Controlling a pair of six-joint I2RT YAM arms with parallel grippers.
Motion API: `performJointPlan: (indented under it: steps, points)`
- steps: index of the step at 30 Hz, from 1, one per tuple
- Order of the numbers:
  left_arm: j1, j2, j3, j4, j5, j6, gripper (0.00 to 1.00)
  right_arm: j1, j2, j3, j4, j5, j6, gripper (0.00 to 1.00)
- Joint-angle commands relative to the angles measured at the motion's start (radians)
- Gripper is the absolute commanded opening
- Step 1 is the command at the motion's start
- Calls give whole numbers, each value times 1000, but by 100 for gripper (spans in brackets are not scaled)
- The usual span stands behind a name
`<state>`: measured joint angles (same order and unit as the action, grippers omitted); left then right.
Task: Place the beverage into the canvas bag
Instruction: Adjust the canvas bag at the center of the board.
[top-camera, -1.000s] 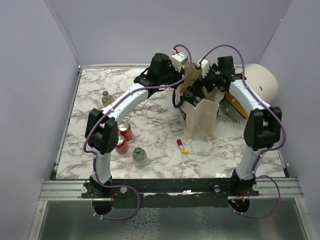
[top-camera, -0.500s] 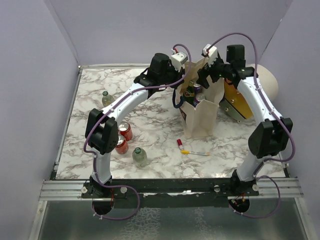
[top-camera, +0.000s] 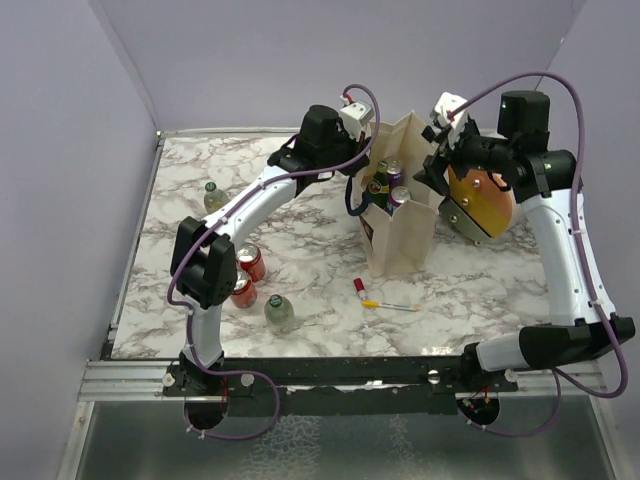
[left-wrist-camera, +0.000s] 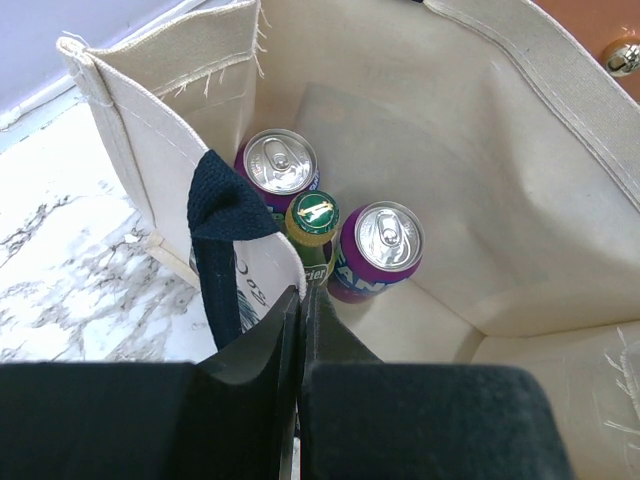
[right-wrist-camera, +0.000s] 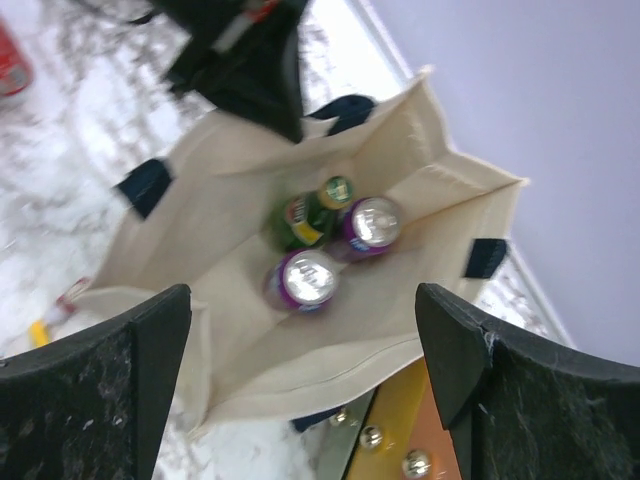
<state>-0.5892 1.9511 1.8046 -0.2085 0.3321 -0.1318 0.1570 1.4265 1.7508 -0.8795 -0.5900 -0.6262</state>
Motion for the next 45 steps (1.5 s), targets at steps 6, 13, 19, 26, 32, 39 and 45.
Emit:
performJointPlan:
  steps: [6,13,19,26,32,39,45]
  points:
    - [-4,6,29,44,28,-64,0,2,-46,-76,-307,-161,-130,85]
    - [-5,0,22,53,29,-72,0,9,48,-86,-259,-167,-90,74]
    - [-3,4,31,53,28,-67,0,24,93,-113,-261,-154,-134,66]
    - [-3,11,43,52,35,-79,0,31,90,-135,-302,-153,-170,41]
    - [-4,-3,27,38,34,-80,0,33,79,-129,-365,-184,-180,9]
    - [-17,-33,-13,16,36,-91,0,33,28,-180,-422,-204,-194,2]
    - [-31,-90,-78,2,28,-133,0,33,11,-191,-495,-213,-221,1]
